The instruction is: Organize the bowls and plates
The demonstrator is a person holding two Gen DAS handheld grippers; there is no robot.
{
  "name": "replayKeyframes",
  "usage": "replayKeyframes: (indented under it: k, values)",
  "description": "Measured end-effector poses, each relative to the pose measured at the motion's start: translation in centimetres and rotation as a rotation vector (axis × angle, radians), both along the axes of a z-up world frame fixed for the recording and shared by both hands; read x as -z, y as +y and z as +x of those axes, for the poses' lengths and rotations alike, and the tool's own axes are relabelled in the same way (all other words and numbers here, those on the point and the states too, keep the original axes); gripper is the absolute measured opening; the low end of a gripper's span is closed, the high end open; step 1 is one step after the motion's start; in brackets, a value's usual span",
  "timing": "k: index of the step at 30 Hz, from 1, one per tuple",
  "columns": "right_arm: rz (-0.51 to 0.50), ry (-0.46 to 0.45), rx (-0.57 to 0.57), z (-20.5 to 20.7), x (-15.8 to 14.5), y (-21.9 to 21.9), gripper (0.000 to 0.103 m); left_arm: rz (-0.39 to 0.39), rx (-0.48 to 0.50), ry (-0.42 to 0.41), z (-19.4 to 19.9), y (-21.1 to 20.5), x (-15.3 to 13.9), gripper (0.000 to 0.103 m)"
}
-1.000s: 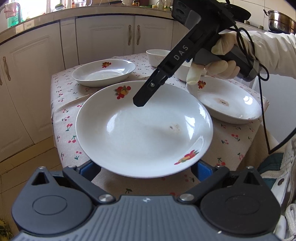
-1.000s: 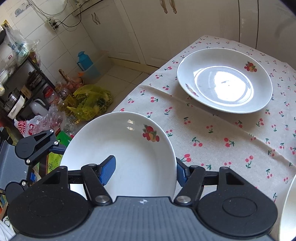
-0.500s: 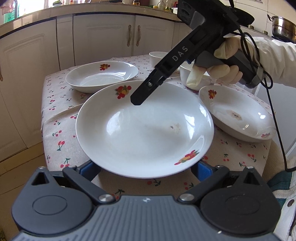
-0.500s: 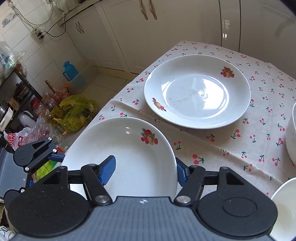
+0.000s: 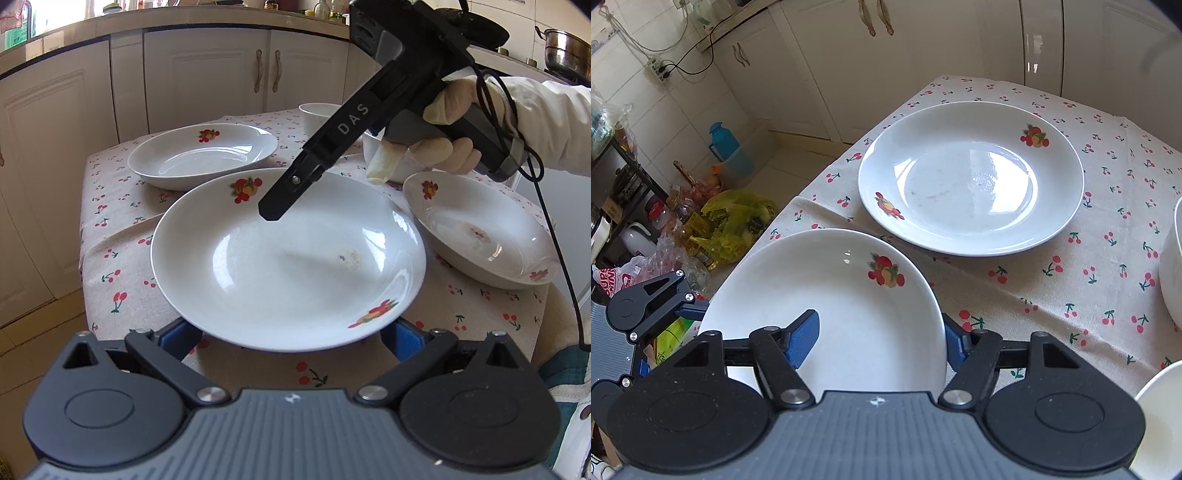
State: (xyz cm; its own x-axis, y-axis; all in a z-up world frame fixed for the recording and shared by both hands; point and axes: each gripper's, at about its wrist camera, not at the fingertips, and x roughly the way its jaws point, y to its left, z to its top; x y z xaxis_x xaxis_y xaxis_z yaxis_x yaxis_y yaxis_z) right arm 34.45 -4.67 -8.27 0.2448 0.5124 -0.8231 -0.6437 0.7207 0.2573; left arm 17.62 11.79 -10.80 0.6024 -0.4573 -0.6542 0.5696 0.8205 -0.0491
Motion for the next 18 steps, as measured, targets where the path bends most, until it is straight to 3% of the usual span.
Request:
replayKeyframes:
  k: [6,18]
  values:
    - [-0.012,-0.079,-0.01,-1.3,-1.6,0.1,0.098,-0.015,-0.031,-0.001,-0.7,0.6,-0.6,0.102]
    - [-0.013,-0.268,0.037,-7.9,-6.0,-3.1,0.103,-0.039,-0.15,-0.048,-4.8,0.9,-3.0,0.102]
